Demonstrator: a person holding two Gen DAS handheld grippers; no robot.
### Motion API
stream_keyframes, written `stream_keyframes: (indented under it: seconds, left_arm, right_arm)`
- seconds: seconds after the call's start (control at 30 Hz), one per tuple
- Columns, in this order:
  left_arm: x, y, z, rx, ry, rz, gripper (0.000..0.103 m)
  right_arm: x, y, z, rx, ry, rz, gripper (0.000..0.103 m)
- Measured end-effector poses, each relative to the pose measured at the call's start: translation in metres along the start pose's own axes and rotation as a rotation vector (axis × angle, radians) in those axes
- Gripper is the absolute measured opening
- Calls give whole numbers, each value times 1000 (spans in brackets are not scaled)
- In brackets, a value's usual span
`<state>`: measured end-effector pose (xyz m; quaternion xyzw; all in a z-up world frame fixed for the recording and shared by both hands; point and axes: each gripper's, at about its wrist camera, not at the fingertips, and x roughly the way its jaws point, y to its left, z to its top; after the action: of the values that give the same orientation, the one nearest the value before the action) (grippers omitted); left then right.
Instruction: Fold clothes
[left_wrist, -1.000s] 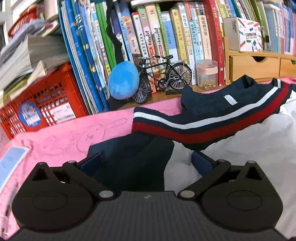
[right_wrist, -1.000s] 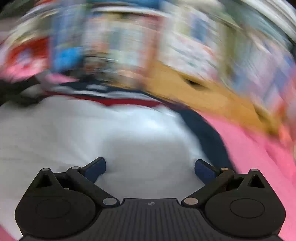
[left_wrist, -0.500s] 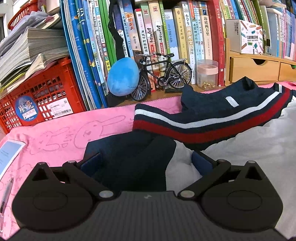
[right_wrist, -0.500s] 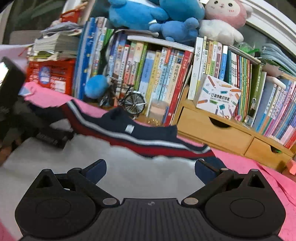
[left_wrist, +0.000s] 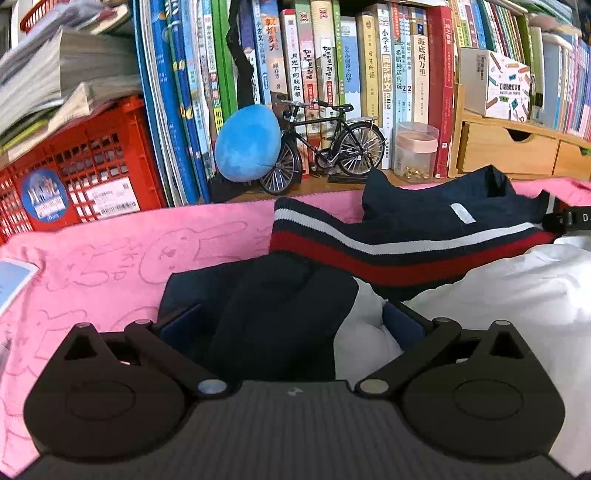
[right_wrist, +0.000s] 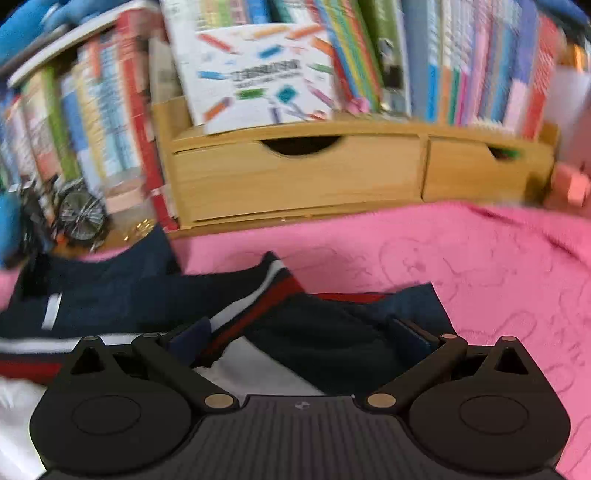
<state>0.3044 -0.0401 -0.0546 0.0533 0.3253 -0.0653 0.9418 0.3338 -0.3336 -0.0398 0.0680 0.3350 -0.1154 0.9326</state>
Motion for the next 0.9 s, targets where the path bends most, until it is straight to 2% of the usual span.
stream_keyframes:
  seconds: [0.07,0.17,0.27,0.37,0.47,0.53,0.67,0.8,0.87,0.9]
  left_arm:
    - [1,2,0,-11,4,-10,103]
    - [1,3,0,-19,6,-17,103]
    - [1,3,0,-21,5,-18,103]
    - [2,4,-1,-23,5,-20,103]
    - [3,4,-1,-27,6,-23,103]
    - [2,4,-1,-26,5,-24,103]
    - [-9,7,0,-31,-21,-18,103]
    - [-42,13,4,-69,-78,0,103]
    - [-66,18,0,-86,-112,-19,103]
    - [-77,18,-3,-83,-125,-28,103]
  right_arm:
    - [-2,3,0,-6,-6,-10,103]
    - [-26,10,-7,-20,-64,-32,103]
    - [-66,29,-21,-63,-127,67,103]
    - [-99,65,-43,-213,-133,113,103]
    - [-114,95,-71,-416,-138,60,103]
    - [-110,98,-83,-475,-111,29,103]
    - [-106,68,-71,-370,-65,-24,103]
    - [-131,7,-52,-202,-123,-130,103]
    - [-146,-26,-50,-98,-136,-112,103]
    - [-152,-33,-55,-77,-150,-56,103]
